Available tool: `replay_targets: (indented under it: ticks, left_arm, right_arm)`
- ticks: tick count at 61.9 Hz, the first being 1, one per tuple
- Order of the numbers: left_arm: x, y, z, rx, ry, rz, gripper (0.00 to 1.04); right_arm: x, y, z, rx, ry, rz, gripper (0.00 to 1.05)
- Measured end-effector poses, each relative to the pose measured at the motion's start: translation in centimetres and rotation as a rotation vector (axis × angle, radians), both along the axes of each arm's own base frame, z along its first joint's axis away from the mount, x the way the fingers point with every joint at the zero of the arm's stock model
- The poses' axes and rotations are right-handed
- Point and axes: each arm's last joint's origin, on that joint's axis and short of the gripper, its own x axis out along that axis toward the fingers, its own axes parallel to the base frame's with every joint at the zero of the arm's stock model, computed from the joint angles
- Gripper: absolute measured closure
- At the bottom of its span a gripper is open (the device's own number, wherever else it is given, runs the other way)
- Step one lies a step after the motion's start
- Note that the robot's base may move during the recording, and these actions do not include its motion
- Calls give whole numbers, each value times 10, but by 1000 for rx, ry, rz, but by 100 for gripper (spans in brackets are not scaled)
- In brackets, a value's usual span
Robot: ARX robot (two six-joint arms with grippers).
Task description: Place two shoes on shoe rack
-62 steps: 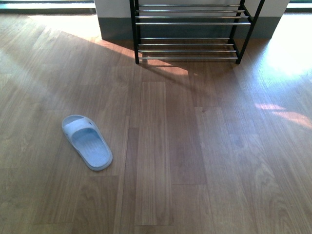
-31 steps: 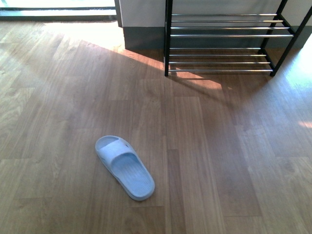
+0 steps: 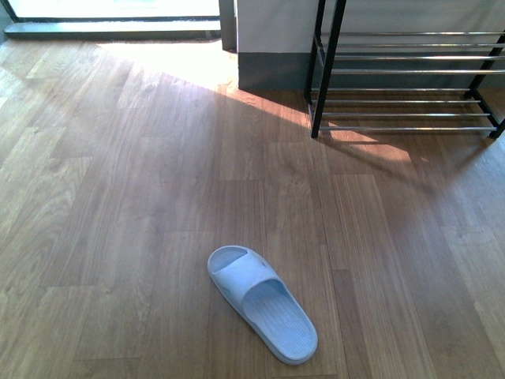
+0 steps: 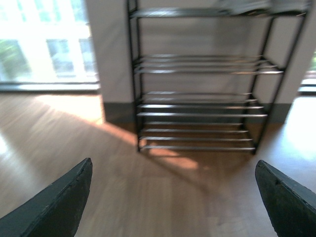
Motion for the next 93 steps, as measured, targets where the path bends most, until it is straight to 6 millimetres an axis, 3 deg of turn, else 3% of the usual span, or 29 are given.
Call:
replay_targets:
  ticks: [12, 19, 23, 28, 36, 46, 77, 93]
  left_arm:
    - [0, 0, 0, -1, 1, -1, 103]
    - [0, 0, 0, -1, 1, -1, 103]
    - [0, 0, 0, -1, 1, -1, 103]
    - [0, 0, 0, -1, 1, -1, 103]
    - [0, 0, 0, -1, 1, -1, 103]
    - [0, 0, 0, -1, 1, -1, 103]
    - [0, 0, 0, -1, 1, -1, 103]
    - [0, 0, 0, -1, 1, -1, 103]
  right_arm:
    - [33, 40, -12, -132, 61, 199, 9]
    - [70, 64, -29, -217, 98, 233, 9]
    - [99, 78, -55, -265, 150, 230, 9]
    - [128, 92, -117, -318, 310, 254, 9]
    - [138, 97, -182, -379, 505, 276, 9]
    - [145, 105, -228, -403, 618, 293, 9]
    - [189, 139, -298, -355, 644, 322, 9]
    - [199, 157, -312, -309, 641, 353, 9]
